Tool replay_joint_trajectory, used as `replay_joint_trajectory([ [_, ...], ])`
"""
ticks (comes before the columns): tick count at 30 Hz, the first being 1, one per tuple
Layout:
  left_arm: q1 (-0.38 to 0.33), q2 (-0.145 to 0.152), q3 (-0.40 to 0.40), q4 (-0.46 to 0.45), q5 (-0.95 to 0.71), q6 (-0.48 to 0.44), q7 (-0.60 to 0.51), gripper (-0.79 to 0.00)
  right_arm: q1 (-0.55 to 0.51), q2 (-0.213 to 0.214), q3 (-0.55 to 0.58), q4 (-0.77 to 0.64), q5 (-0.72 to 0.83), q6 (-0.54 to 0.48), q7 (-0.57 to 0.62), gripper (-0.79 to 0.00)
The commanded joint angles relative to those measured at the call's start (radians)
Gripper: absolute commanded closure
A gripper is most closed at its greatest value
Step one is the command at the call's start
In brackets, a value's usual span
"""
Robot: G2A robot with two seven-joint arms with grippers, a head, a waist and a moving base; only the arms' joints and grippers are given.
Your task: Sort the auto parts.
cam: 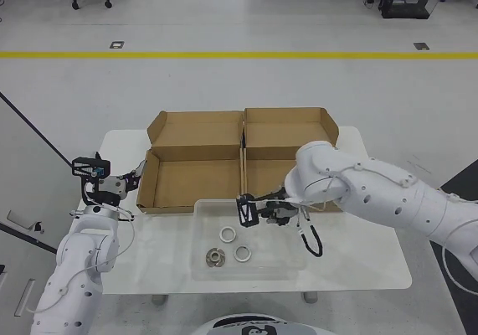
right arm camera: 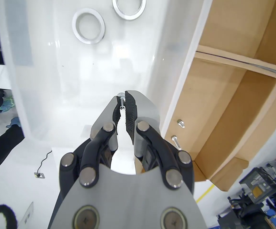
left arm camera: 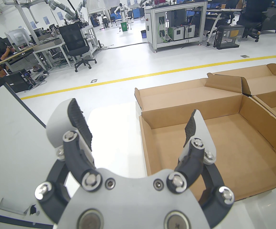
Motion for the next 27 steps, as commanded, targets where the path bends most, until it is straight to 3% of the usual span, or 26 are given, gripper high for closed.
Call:
replay_joint_trajectory([
  [1, 0.000, 0.000, 0.000, 0.000, 0.000, 0.000, 0.000, -0.785, 0.022, 0.025, 0.022, -0.032, 0.036, -0.013, -0.013, 0.000],
  [15, 0.000, 0.000, 0.000, 0.000, 0.000, 0.000, 0.000, -0.785, 0.089, 0.189, 0.208, -0.063, 0.208, -0.150, -0.150, 0.000],
  [21, 0.000, 0.000, 0.000, 0.000, 0.000, 0.000, 0.000, -0.785, 0.050, 0.243, 0.346, -0.035, 0.324, -0.238, -0.316, 0.000],
  [27, 0.000, 0.000, 0.000, 0.000, 0.000, 0.000, 0.000, -0.785, 0.014, 0.258, 0.448, -0.036, 0.392, -0.303, -0.514, 0.000],
])
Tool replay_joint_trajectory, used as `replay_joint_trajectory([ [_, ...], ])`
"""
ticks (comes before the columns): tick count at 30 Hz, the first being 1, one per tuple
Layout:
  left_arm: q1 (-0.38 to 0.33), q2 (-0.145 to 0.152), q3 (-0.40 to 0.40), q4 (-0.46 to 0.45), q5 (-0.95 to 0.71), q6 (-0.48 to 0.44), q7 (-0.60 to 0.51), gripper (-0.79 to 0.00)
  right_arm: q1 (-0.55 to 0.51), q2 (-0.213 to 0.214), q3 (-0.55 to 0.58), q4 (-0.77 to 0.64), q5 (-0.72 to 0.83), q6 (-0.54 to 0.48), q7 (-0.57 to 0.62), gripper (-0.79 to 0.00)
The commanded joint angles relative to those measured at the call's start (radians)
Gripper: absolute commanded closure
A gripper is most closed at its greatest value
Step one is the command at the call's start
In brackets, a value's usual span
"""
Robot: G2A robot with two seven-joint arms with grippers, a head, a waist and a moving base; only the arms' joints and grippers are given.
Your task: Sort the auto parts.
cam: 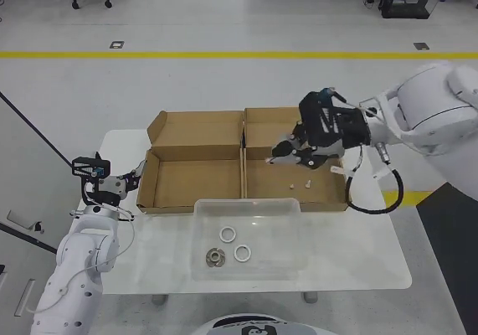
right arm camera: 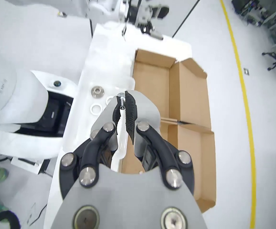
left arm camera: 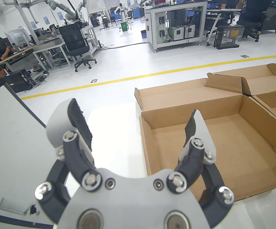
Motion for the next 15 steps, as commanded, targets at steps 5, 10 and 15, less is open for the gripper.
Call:
replay_joint_trajectory([
  [5, 0.000, 0.000, 0.000, 0.000, 0.000, 0.000, 0.000, -0.785, -0.020, -0.009, 0.071, -0.004, 0.060, -0.060, -0.196, 0.000],
  [10, 0.000, 0.000, 0.000, 0.000, 0.000, 0.000, 0.000, -0.785, -0.028, -0.026, 0.130, 0.004, 0.058, -0.088, -0.354, 0.000],
  [15, 0.000, 0.000, 0.000, 0.000, 0.000, 0.000, 0.000, -0.785, -0.048, -0.043, 0.179, -0.003, 0.046, -0.088, -0.495, 0.000],
])
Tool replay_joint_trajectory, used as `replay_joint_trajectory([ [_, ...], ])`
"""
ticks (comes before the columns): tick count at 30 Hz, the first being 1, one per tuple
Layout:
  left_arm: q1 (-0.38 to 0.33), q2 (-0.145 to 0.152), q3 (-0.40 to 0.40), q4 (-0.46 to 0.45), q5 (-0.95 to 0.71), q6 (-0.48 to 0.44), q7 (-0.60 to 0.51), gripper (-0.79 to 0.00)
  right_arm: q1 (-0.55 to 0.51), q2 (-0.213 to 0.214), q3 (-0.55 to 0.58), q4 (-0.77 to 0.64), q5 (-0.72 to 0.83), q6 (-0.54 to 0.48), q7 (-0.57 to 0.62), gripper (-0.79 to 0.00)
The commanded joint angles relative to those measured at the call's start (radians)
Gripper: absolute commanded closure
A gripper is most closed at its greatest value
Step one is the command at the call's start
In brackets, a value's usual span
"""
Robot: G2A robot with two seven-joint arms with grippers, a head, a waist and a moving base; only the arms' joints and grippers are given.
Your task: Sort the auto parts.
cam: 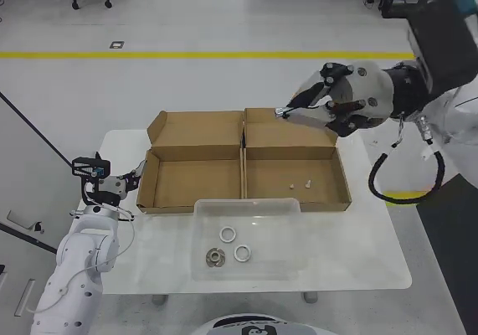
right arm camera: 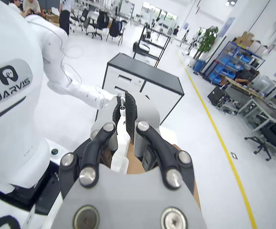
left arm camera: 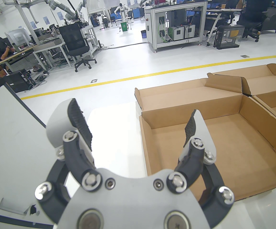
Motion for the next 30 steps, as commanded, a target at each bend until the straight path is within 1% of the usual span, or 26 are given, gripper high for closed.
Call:
replay_joint_trajectory([
  [1, 0.000, 0.000, 0.000, 0.000, 0.000, 0.000, 0.000, -0.785, -0.009, -0.007, 0.019, -0.007, -0.003, 0.000, -0.061, 0.000],
  [9, 0.000, 0.000, 0.000, 0.000, 0.000, 0.000, 0.000, -0.785, -0.045, -0.047, 0.062, -0.055, -0.007, 0.000, -0.279, 0.000],
  [12, 0.000, 0.000, 0.000, 0.000, 0.000, 0.000, 0.000, -0.785, -0.055, -0.065, 0.064, -0.073, -0.016, 0.000, -0.345, 0.000],
  [14, 0.000, 0.000, 0.000, 0.000, 0.000, 0.000, 0.000, -0.785, -0.060, -0.076, 0.059, -0.076, -0.027, 0.000, -0.369, 0.000],
  [15, 0.000, 0.000, 0.000, 0.000, 0.000, 0.000, 0.000, -0.785, -0.060, -0.080, 0.055, -0.077, -0.031, 0.000, -0.372, 0.000],
  [20, 0.000, 0.000, 0.000, 0.000, 0.000, 0.000, 0.000, -0.785, -0.052, -0.095, 0.021, -0.072, -0.047, 0.000, -0.310, 0.000],
  [30, 0.000, 0.000, 0.000, 0.000, 0.000, 0.000, 0.000, -0.785, -0.052, -0.095, 0.021, -0.072, -0.047, 0.000, -0.310, 0.000],
])
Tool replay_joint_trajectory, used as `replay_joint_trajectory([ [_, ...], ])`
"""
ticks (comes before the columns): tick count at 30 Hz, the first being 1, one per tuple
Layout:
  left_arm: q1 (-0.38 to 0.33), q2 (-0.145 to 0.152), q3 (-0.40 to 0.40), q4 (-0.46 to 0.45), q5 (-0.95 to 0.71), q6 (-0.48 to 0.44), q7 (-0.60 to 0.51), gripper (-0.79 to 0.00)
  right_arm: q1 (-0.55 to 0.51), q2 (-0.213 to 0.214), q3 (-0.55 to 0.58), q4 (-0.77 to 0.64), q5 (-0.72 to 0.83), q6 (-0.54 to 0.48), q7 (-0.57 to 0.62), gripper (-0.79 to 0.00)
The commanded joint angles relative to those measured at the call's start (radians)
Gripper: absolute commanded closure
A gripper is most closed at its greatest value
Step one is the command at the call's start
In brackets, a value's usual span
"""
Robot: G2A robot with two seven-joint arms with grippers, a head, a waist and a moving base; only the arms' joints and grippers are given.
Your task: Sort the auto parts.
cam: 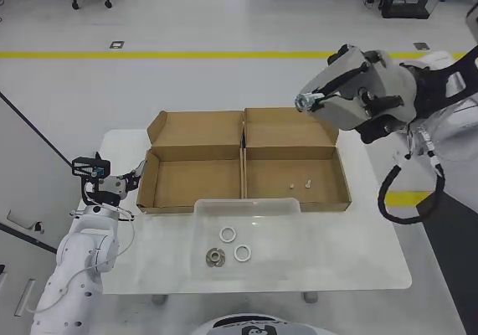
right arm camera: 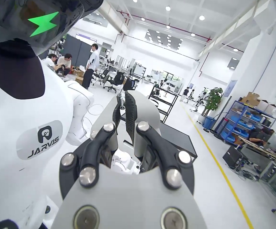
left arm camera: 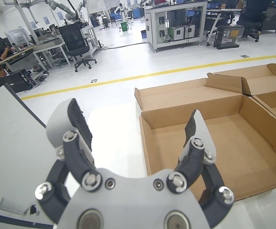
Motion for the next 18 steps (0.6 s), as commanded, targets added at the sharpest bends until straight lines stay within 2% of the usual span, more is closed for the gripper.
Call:
replay_joint_trajectory([
  [1, 0.000, 0.000, 0.000, 0.000, 0.000, 0.000, 0.000, -0.785, -0.003, 0.000, 0.001, -0.001, 0.000, 0.005, 0.000, 0.000],
  [5, 0.000, 0.000, 0.000, 0.000, 0.000, 0.000, 0.000, -0.785, -0.075, -0.015, -0.006, -0.054, 0.056, 0.002, -0.084, 0.000],
  [18, 0.000, 0.000, 0.000, 0.000, 0.000, 0.000, 0.000, -0.785, -0.206, -0.081, 0.008, -0.122, 0.040, 0.000, -0.251, 0.000],
])
